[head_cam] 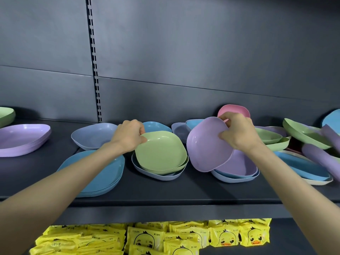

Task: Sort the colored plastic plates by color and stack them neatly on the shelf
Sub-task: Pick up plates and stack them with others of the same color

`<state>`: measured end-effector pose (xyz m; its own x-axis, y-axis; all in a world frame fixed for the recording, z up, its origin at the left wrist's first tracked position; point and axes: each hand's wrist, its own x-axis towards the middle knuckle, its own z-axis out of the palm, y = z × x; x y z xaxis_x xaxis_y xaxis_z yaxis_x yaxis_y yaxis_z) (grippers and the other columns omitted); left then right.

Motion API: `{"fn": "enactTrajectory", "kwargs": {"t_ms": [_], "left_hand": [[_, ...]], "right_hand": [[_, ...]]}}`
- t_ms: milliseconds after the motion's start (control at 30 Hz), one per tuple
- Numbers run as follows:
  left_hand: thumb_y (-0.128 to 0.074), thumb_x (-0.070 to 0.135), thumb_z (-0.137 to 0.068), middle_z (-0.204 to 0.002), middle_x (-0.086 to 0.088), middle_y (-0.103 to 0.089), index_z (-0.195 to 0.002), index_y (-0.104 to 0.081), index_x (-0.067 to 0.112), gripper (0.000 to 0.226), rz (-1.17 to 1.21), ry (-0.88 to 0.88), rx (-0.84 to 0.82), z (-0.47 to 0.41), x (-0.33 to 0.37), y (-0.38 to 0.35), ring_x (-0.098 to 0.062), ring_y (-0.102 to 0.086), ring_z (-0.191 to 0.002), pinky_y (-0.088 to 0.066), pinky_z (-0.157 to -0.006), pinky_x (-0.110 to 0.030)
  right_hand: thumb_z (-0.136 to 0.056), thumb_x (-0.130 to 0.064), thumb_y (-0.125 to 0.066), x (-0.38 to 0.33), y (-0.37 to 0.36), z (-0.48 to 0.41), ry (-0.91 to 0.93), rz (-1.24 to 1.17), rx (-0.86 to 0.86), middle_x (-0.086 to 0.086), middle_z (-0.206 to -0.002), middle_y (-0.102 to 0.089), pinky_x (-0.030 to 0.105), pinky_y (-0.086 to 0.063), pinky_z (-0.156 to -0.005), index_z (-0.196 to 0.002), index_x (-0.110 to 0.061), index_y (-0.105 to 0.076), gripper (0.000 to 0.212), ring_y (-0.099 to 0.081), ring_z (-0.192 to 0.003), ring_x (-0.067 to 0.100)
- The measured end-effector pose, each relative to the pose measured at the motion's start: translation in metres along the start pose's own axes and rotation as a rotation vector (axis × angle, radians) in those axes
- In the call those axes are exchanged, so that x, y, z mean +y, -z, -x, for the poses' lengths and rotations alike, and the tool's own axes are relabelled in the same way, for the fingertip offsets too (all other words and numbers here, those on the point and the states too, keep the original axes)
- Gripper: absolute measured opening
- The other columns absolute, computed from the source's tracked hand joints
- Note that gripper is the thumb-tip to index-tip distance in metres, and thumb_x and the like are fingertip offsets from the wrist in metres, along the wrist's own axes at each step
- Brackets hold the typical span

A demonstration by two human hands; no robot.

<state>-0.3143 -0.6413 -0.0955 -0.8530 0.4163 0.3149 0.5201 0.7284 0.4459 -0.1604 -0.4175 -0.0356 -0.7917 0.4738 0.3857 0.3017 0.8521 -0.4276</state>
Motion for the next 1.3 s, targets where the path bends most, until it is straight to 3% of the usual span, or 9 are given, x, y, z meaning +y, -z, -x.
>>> {"fn": "enactTrajectory", "kwargs": {"t_ms": [300,433,533,700,833,967,1133,1200,1300], "left_hand": [[-0.059,0.013,-0.085,-0.062,0.004,-0.051,-0.074,-0.048,0.014,0.015,0.114,-0.02,0.11,0.005,0.008,0.014,-0.029,-0.052,-0.078,-0.04,-0.07,-0.032],[-0.055,0.012,-0.085,-0.069,-0.005,-0.062,-0.073,-0.046,0.017,0.016,0.183,-0.003,0.173,0.009,0.008,0.024,-0.031,-0.061,-0.069,-0.049,-0.073,-0.038],[-0.055,0.009,-0.084,-0.07,-0.007,-0.065,-0.079,-0.048,0.016,0.011,0.215,0.013,0.237,0.014,0.009,0.034,-0.027,-0.061,-0.06,-0.046,-0.067,-0.032],[-0.055,0.005,-0.083,-0.08,-0.009,-0.068,-0.103,-0.063,0.009,0.021,0.182,0.043,0.308,0.028,0.007,0.051,-0.031,-0.06,-0.084,-0.047,-0.078,-0.034],[-0.055,0.001,-0.082,-0.061,-0.003,-0.057,-0.082,-0.065,0.006,0.011,0.232,0.086,0.323,0.046,0.006,0.062,-0.029,-0.055,-0.073,-0.043,-0.07,-0.03],[-0.054,0.001,-0.082,-0.066,-0.003,-0.061,-0.082,-0.062,0.01,0.012,0.288,0.157,0.371,0.063,0.0,0.072,-0.023,-0.054,-0.069,-0.041,-0.06,-0.023],[-0.056,0.004,-0.082,-0.071,-0.012,-0.066,-0.07,-0.051,0.02,0.021,0.379,0.241,0.433,0.087,-0.028,0.088,-0.034,-0.065,-0.075,-0.055,-0.073,-0.04],[-0.057,0.004,-0.079,-0.074,-0.018,-0.067,-0.07,-0.051,0.02,0.018,0.422,0.26,0.435,0.098,-0.041,0.1,-0.038,-0.066,-0.077,-0.056,-0.071,-0.049],[-0.06,0.003,-0.079,-0.078,-0.017,-0.067,-0.077,-0.055,0.015,0.014,0.504,0.297,0.452,0.112,-0.058,0.116,-0.036,-0.067,-0.076,-0.058,-0.065,-0.048]], "right_hand": [[-0.076,0.005,-0.053,-0.005,0.01,0.007,0.066,-0.097,0.131,0.001,-0.083,-0.061,0.026,-0.039,-0.065,-0.107,-0.011,-0.065,0.036,-0.054,-0.082,0.026],[-0.081,0.002,-0.053,-0.009,0.016,0.008,0.078,-0.121,0.199,0.005,-0.097,-0.066,0.024,-0.035,-0.068,-0.112,-0.008,-0.063,0.034,-0.05,-0.079,0.022],[-0.081,0.002,-0.053,-0.013,0.019,0.01,0.091,-0.164,0.245,0.008,-0.1,-0.067,0.027,-0.04,-0.071,-0.112,-0.007,-0.063,0.034,-0.052,-0.081,0.025],[-0.081,0.0,-0.057,-0.022,0.019,0.015,0.133,-0.256,0.253,0.009,-0.103,-0.068,0.034,-0.046,-0.077,-0.11,-0.007,-0.063,0.031,-0.056,-0.091,0.029],[-0.084,-0.004,-0.06,-0.031,0.015,0.017,0.156,-0.333,0.224,-0.002,-0.094,-0.061,0.022,-0.034,-0.068,-0.112,-0.01,-0.061,0.029,-0.05,-0.083,0.018],[-0.084,-0.006,-0.062,-0.044,0.009,0.02,0.186,-0.456,0.155,-0.005,-0.092,-0.059,0.024,-0.037,-0.071,-0.109,-0.013,-0.059,0.026,-0.054,-0.083,0.02],[-0.083,-0.007,-0.065,-0.066,-0.01,0.026,0.231,-0.614,0.067,-0.008,-0.09,-0.059,0.026,-0.039,-0.074,-0.098,-0.021,-0.054,0.023,-0.055,-0.086,0.018],[-0.083,-0.007,-0.066,-0.08,-0.018,0.028,0.248,-0.657,0.042,-0.007,-0.091,-0.059,0.028,-0.04,-0.076,-0.098,-0.021,-0.052,0.025,-0.055,-0.088,0.019],[-0.082,-0.006,-0.067,-0.106,-0.029,0.032,0.277,-0.703,0.017,-0.004,-0.095,-0.06,0.029,-0.041,-0.076,-0.099,-0.021,-0.05,0.027,-0.056,-0.089,0.02]]}}
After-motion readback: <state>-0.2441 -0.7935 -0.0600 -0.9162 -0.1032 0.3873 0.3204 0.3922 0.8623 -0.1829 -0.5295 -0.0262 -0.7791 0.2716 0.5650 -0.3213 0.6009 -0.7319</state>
